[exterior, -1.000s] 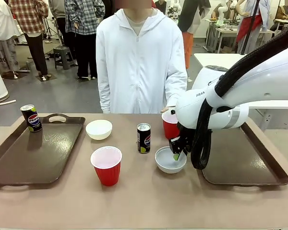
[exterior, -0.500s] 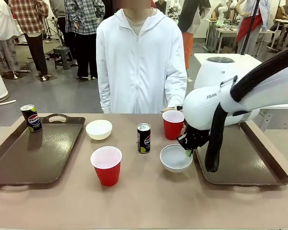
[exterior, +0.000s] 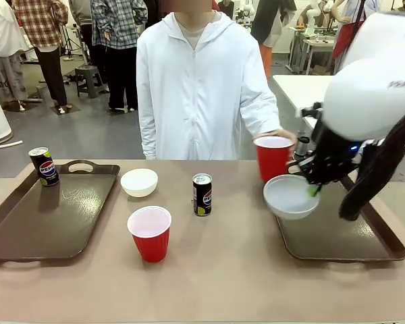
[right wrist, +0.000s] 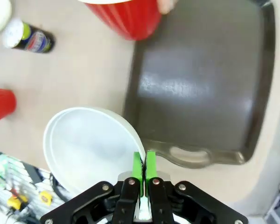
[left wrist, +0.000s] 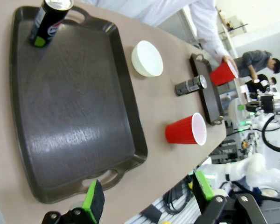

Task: Prepare tableware on both trays.
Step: Pick up a Picnic Bowl from the table and place it on a Handle tray.

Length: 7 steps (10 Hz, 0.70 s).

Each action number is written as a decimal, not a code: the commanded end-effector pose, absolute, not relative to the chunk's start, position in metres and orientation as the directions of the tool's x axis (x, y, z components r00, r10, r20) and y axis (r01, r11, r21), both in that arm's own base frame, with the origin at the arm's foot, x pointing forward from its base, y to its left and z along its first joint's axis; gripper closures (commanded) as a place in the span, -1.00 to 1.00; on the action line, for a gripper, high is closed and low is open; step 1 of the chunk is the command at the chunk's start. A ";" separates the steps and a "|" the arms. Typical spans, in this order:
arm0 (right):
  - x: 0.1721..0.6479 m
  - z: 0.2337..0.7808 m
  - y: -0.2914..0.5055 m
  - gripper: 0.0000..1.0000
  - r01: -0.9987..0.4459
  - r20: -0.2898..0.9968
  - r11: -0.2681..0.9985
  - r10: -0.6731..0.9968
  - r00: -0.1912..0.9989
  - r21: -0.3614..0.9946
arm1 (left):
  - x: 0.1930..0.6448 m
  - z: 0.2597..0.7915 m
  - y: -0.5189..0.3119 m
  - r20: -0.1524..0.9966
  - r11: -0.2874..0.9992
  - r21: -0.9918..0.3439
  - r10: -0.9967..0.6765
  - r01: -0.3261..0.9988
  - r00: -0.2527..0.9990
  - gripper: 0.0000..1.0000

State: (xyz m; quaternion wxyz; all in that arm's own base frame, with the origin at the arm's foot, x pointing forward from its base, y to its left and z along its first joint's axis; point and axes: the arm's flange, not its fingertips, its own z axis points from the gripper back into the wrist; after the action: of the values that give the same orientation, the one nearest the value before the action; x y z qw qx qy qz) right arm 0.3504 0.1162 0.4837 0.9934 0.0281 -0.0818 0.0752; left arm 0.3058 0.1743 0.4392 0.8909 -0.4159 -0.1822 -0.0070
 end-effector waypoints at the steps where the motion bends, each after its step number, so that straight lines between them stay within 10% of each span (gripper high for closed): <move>1: 0.383 0.469 0.071 0.95 -0.079 0.142 0.994 0.068 0.988 0.073 | 0.305 0.440 0.176 0.339 0.644 -0.745 0.141 0.174 0.930 -1.00; 2: 0.395 0.462 0.054 0.95 -0.034 0.124 0.996 0.024 0.992 0.079 | 0.305 0.440 0.176 0.339 0.644 -0.745 0.141 0.174 0.930 -1.00; 3: 0.330 0.453 0.085 0.95 -0.354 -0.152 0.935 0.352 0.924 0.015 | 0.305 0.440 0.176 0.339 0.644 -0.745 0.141 0.174 0.930 -1.00; 7: 0.306 0.462 0.095 0.95 -0.342 -0.135 0.936 0.329 0.935 -0.083 | 0.305 0.440 0.176 0.339 0.644 -0.745 0.141 0.174 0.930 -1.00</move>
State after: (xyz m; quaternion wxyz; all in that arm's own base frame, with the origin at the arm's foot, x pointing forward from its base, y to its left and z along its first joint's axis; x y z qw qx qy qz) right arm 0.2994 0.1027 0.4588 0.9787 -0.0368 0.0793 0.1856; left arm 0.3058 0.1744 0.4394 0.8910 -0.4158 -0.1822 -0.0071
